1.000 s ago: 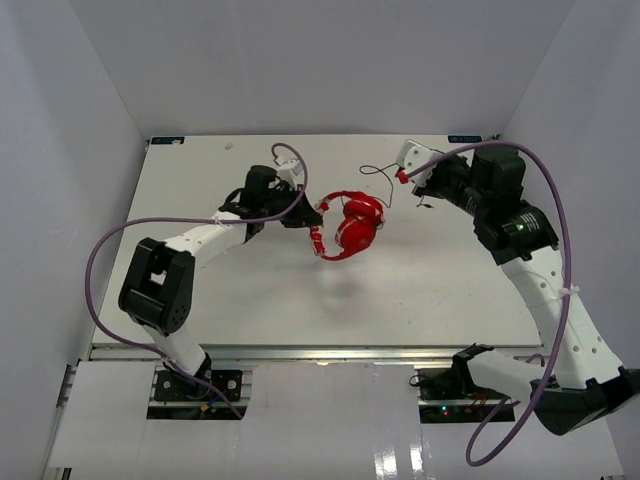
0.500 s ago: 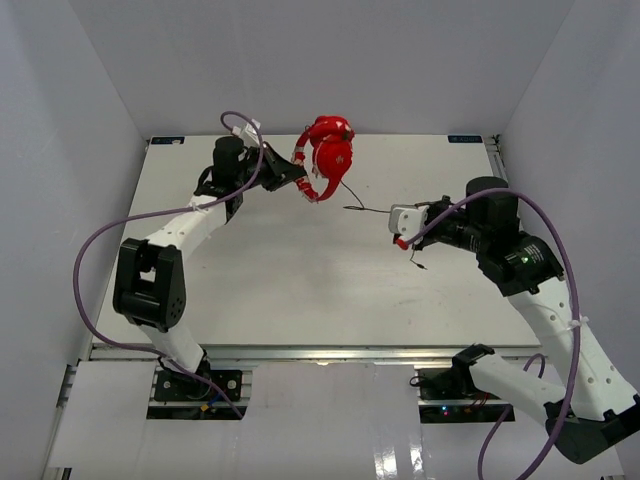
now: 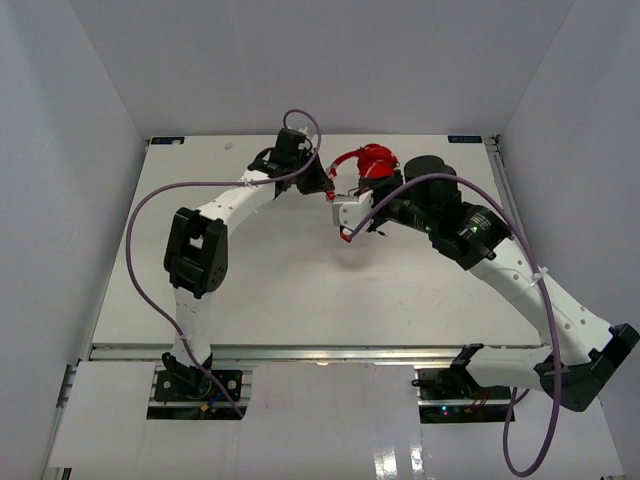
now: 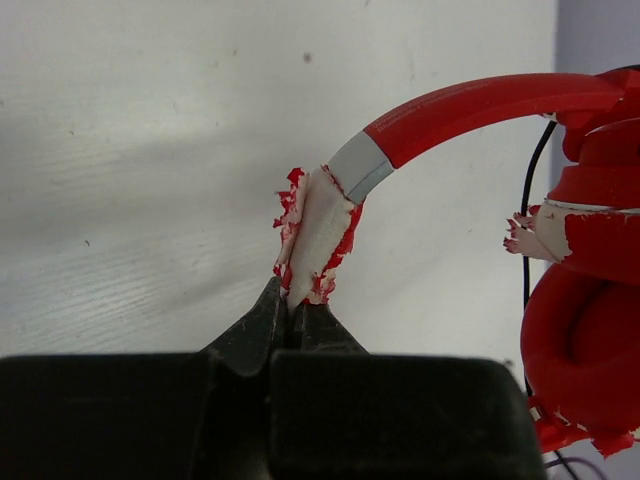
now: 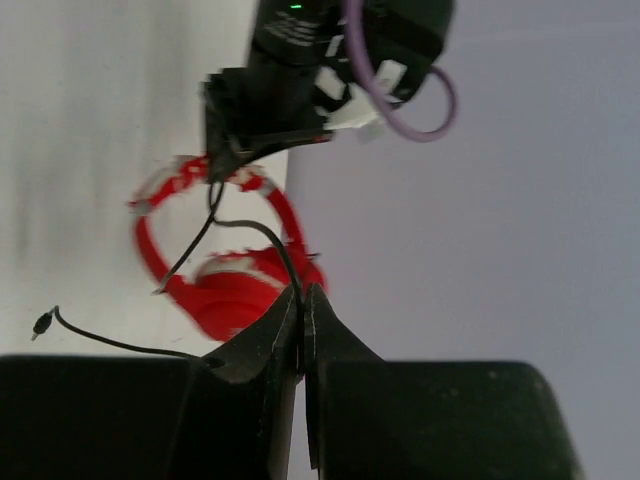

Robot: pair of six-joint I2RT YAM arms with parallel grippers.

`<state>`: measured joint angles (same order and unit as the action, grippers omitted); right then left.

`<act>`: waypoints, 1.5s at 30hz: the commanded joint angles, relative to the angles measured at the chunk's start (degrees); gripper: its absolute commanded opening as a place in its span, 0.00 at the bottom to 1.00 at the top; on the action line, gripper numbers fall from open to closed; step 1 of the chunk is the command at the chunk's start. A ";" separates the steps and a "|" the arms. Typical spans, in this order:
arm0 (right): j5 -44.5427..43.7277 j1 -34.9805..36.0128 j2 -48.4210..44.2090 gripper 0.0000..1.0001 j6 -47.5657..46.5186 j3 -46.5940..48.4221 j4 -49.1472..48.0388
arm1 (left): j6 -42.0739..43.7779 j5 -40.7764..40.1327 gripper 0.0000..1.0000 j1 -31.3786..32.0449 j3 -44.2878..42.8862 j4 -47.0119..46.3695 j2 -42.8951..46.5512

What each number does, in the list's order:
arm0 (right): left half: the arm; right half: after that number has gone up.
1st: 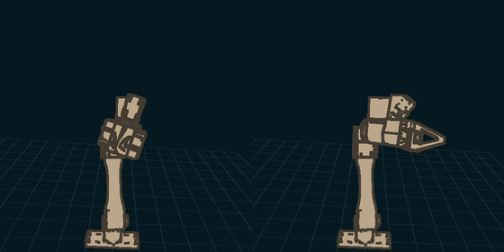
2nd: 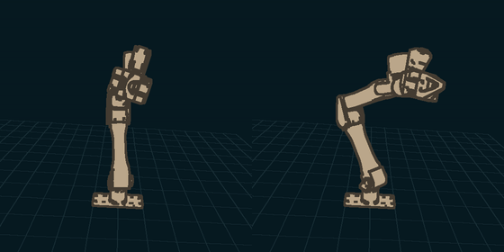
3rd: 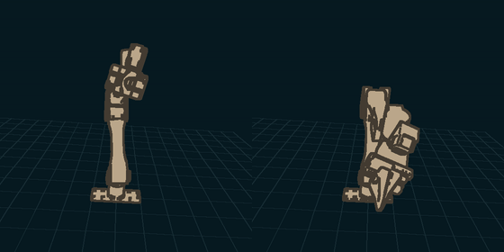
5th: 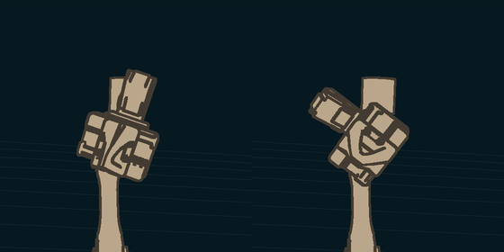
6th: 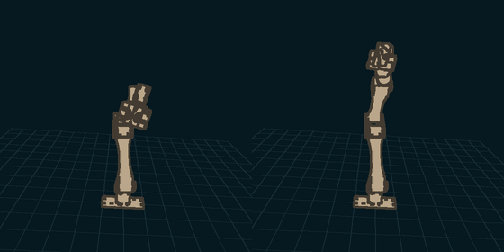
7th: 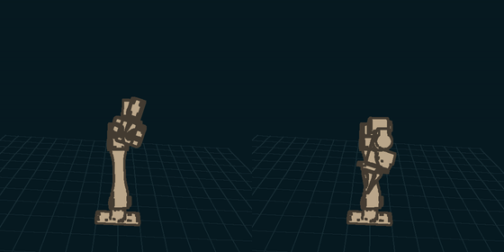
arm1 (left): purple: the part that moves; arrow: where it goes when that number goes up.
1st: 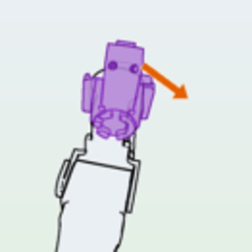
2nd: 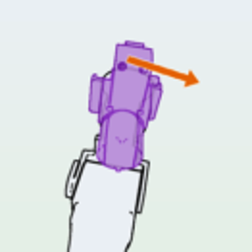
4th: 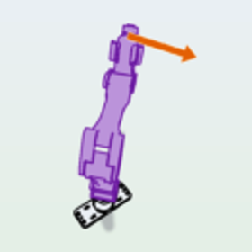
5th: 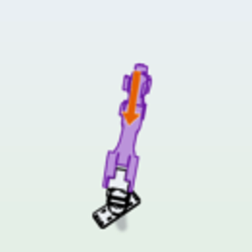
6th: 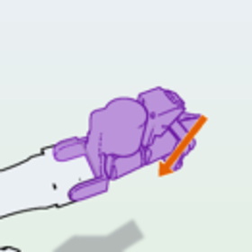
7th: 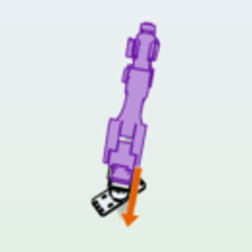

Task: Wrap the headphones

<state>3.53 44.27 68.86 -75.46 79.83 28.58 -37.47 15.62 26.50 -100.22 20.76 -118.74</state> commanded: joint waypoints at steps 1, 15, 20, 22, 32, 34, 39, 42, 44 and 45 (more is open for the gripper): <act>-7.65 -0.06 0.84 0.08 -2.06 4.01 -8.54 | 9.70 1.96 0.00 1.80 -0.14 2.80 1.84; -6.30 -5.54 4.10 0.08 -9.55 1.95 -11.09 | 30.79 19.92 0.00 7.09 12.24 0.97 6.75; -7.06 -6.04 3.96 0.08 -8.02 -1.22 -13.55 | 32.00 24.98 0.00 8.33 16.00 -1.64 11.15; -7.30 -6.05 4.18 0.08 -6.82 0.00 -13.13 | 32.47 26.65 0.00 8.56 17.04 -1.96 12.83; -12.52 -6.04 6.16 0.08 -3.16 9.15 -5.69 | 33.43 31.67 0.00 8.65 21.70 -3.35 23.37; -12.83 -6.04 6.80 0.08 -1.38 12.00 -3.62 | 33.27 31.58 0.00 8.65 22.63 -3.59 25.39; -12.71 -6.44 7.87 0.08 4.18 19.22 4.90 | 32.92 29.12 0.00 8.52 24.22 -3.68 30.53; -11.61 -7.05 7.72 0.08 6.37 21.24 9.97 | 33.37 27.71 0.00 8.17 25.04 -3.13 32.56; -10.16 -7.70 7.69 0.08 8.51 22.84 13.69 | 33.73 27.46 0.00 7.60 25.46 -2.33 33.53; -9.07 -8.10 7.79 0.08 10.02 23.75 15.24 | 33.78 27.50 0.00 7.41 25.57 -2.16 33.91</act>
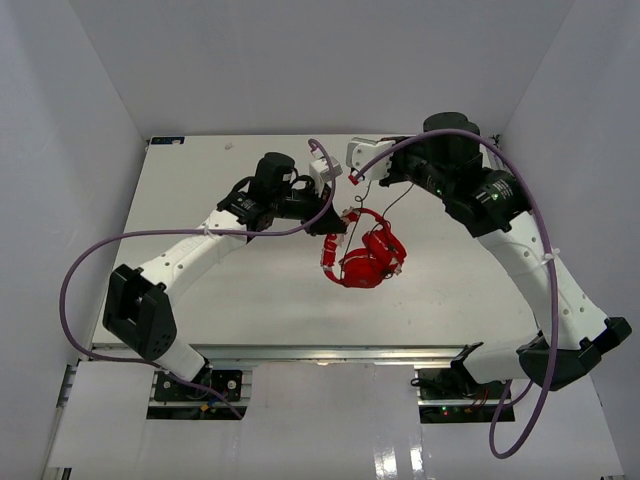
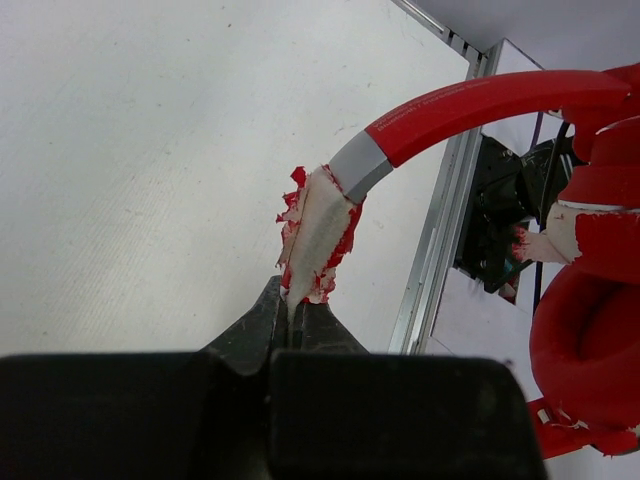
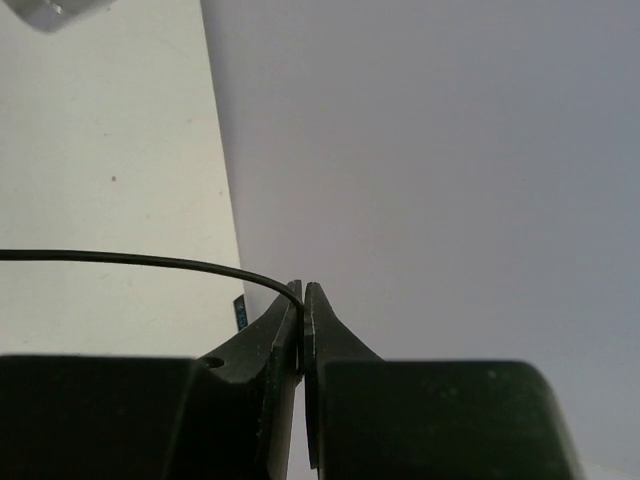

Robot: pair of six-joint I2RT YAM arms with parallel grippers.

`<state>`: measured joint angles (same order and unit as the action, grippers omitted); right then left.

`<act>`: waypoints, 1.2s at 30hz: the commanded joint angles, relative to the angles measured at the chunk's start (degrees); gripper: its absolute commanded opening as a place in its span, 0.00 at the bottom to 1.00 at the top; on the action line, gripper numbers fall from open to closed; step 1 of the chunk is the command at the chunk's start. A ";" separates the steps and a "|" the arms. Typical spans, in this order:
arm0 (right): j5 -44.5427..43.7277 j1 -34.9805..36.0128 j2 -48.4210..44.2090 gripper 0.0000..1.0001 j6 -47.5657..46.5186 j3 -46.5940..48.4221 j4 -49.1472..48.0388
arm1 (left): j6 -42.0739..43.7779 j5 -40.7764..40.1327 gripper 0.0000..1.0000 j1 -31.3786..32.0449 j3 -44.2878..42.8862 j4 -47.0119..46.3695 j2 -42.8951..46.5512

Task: Wrap the headphones

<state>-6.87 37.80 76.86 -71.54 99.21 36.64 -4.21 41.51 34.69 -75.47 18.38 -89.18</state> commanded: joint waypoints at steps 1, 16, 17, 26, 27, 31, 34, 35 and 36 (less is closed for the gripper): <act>2.16 -1.94 -0.03 0.08 7.30 4.97 9.05 | 0.52 1.65 0.00 -0.88 0.95 0.22 4.86; 15.49 -11.19 -1.71 0.08 17.89 0.10 13.53 | 3.85 -6.37 0.00 -2.87 -2.32 7.40 10.27; 15.54 -11.77 -1.65 0.08 18.71 -0.43 13.22 | 3.96 -6.84 0.00 -2.92 -2.53 8.13 10.80; 24.69 -17.49 1.01 0.08 26.44 -5.25 12.05 | 4.82 3.66 0.00 -3.13 -1.61 6.85 14.48; 24.71 -17.50 1.45 0.08 27.05 -5.26 11.97 | 4.82 4.45 0.00 -3.13 -1.44 6.84 14.74; 31.73 -20.59 4.21 0.10 30.49 -5.77 11.70 | 1.28 7.46 0.00 -3.13 -1.07 4.09 15.51; 38.68 -23.28 5.87 0.12 32.56 -6.16 11.27 | 0.08 5.53 0.00 -3.13 -2.07 3.79 15.50; 40.78 -24.09 6.23 0.12 33.24 -6.30 11.09 | -0.01 4.50 0.00 -3.17 -2.43 3.93 15.53; 43.42 -25.00 6.54 0.13 33.79 -6.65 11.03 | -0.09 3.55 0.00 -3.22 -2.83 4.08 15.50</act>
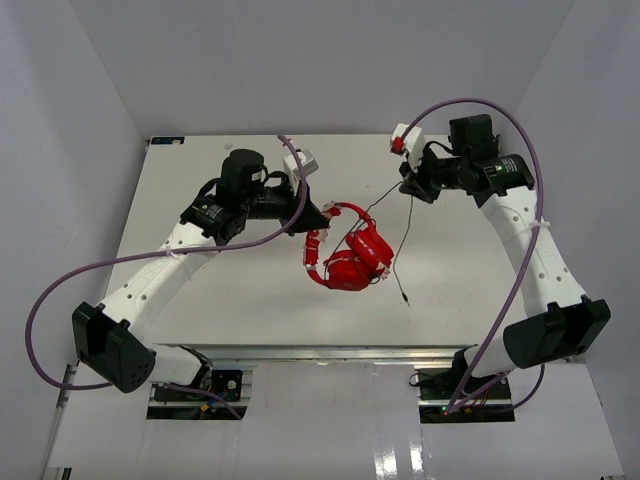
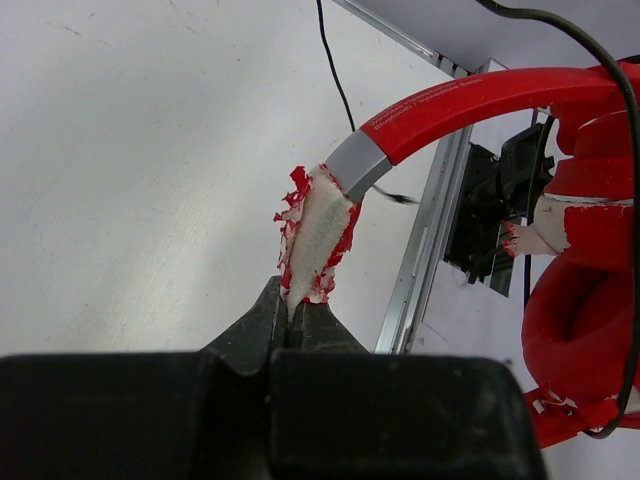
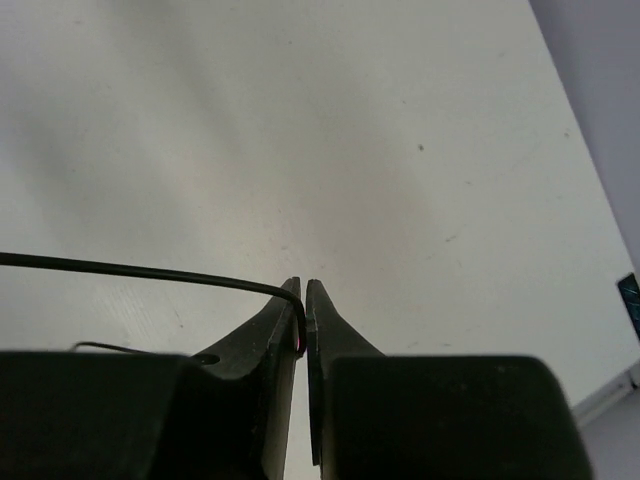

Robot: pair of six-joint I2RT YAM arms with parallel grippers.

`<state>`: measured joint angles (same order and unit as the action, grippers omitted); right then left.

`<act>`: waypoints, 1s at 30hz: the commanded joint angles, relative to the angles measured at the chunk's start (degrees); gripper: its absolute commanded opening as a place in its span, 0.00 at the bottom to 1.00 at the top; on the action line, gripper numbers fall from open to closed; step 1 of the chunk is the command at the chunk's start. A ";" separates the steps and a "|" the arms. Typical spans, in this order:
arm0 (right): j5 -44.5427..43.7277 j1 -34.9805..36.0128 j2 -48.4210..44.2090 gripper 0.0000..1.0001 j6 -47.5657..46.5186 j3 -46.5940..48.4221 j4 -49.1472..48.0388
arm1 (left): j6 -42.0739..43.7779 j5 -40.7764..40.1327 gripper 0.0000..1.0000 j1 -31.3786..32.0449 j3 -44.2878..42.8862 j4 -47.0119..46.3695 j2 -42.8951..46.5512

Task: Wrap the headphones

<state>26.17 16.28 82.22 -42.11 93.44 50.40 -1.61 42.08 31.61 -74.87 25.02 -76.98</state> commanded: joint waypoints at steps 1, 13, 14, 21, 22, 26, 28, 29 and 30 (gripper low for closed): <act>13.49 -4.52 1.54 0.14 5.07 -1.46 -2.88 | -2.89 1.93 0.00 -0.15 -3.99 -2.43 3.23; 34.61 -5.47 -0.57 0.14 14.35 -15.50 -20.17 | -11.24 -15.00 0.00 -0.23 -17.60 0.33 -0.72; 36.70 -5.47 -0.57 0.14 15.14 -16.48 -20.96 | -11.82 -15.67 0.00 -0.23 -18.65 1.63 -1.18; 49.55 -5.30 -0.19 0.15 29.93 -24.08 -40.33 | -17.93 -21.98 0.00 -0.23 -24.55 4.34 -5.10; 50.19 -5.19 -0.41 0.15 33.90 -25.65 -45.33 | -18.46 -21.99 0.00 -0.23 -25.10 4.24 -5.62; 50.61 -4.21 -1.27 0.17 52.67 -31.04 -70.09 | -19.97 -21.22 0.00 -0.23 -28.36 3.99 -7.57; 49.56 -3.87 -1.05 0.21 56.94 -31.66 -73.91 | -20.30 -21.03 0.00 -0.23 -29.41 4.09 -8.33; 48.90 -3.83 -0.87 0.27 56.69 -31.13 -74.15 | -20.39 -21.16 0.00 -0.23 -30.11 4.13 -8.56; 47.85 -3.77 -0.73 0.32 55.66 -30.66 -73.41 | -20.45 -21.32 0.00 -0.23 -30.78 4.16 -8.73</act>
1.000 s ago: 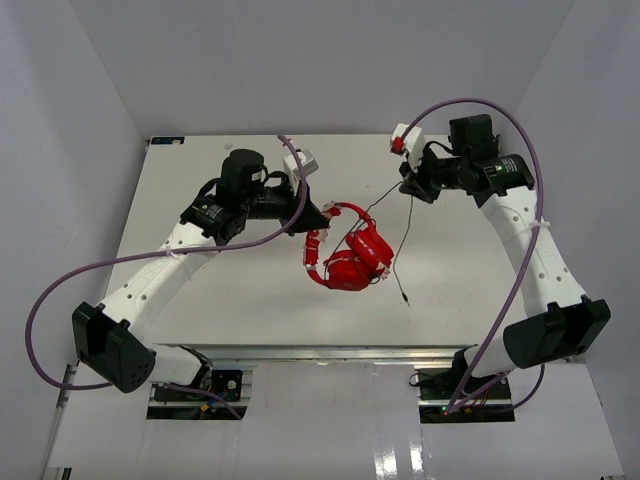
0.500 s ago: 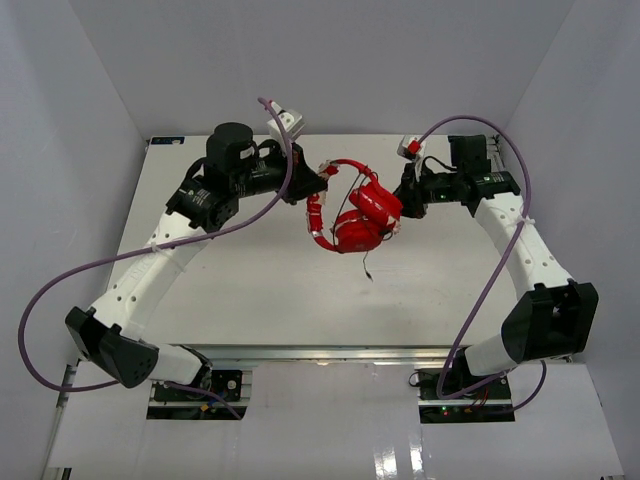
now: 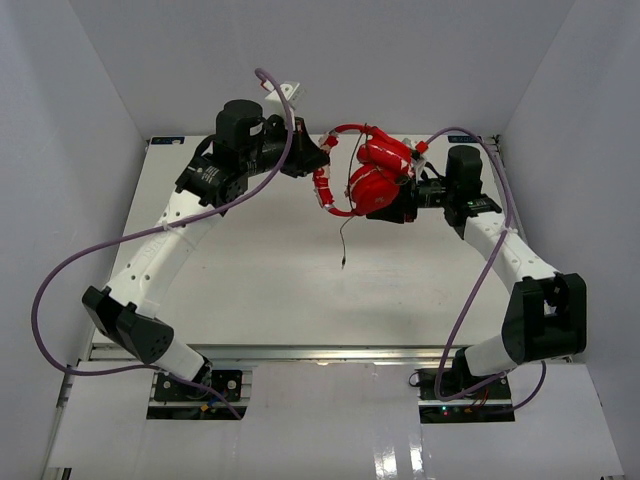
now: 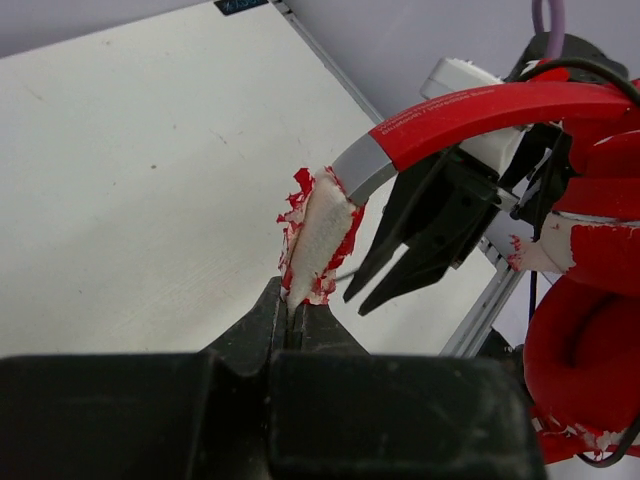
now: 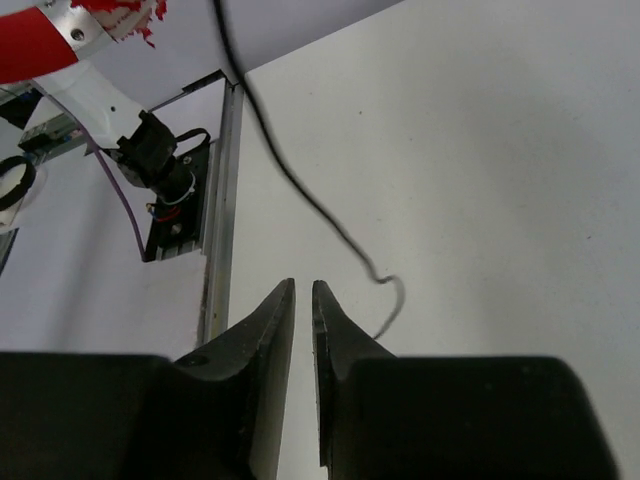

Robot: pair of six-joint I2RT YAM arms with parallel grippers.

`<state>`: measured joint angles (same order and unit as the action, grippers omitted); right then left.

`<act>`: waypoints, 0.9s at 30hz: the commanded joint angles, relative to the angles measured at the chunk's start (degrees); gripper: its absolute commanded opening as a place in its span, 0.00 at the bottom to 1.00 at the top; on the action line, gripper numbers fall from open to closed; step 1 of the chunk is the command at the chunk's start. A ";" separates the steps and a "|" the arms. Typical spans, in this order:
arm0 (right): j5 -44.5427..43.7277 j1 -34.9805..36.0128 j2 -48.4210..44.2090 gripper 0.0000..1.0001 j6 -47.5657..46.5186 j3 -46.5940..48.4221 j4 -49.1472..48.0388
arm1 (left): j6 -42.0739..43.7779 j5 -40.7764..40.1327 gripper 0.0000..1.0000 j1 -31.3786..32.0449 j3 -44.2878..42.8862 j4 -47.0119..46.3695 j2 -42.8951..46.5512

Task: Wrap the headphones

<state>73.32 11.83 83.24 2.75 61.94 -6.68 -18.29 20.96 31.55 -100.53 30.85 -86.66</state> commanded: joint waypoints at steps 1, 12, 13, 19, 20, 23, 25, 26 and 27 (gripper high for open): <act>-1.28 0.74 -1.69 0.36 7.68 1.38 -13.57 | -3.75 -0.43 0.00 -0.17 -5.68 -1.65 0.87; -21.05 1.37 -3.87 0.87 -19.51 5.41 7.69 | -2.37 -3.45 0.00 -0.17 -7.20 -0.11 0.70; -21.77 1.35 -4.56 0.93 -18.55 3.96 4.72 | -2.49 -3.65 0.00 -0.17 -7.34 -0.03 0.64; -28.13 2.88 -4.81 0.90 -6.83 -1.94 -8.79 | -3.51 -4.00 0.00 -0.17 -7.66 0.04 0.53; -28.36 3.39 -4.17 0.90 -5.84 -2.40 -10.48 | -3.79 -3.96 0.00 -0.17 -7.83 0.08 0.53; -26.27 4.96 -2.06 0.90 -1.51 -4.14 -17.42 | -4.70 -3.70 0.00 -0.17 -8.26 0.11 0.56; -24.19 6.63 -1.18 0.90 0.32 -6.04 -21.74 | -5.17 -3.36 0.00 -0.17 -8.53 0.08 0.63; -21.96 7.66 -0.62 0.90 0.54 -6.69 -23.68 | -5.34 -3.10 0.00 -0.17 -8.70 0.08 0.68; -18.96 8.51 0.19 0.90 1.51 -7.35 -26.60 | -5.51 -2.95 0.00 -0.17 -8.85 0.10 0.72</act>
<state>47.48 17.05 81.29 -1.17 57.06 -18.81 -20.55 16.91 31.57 -105.58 33.47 -88.03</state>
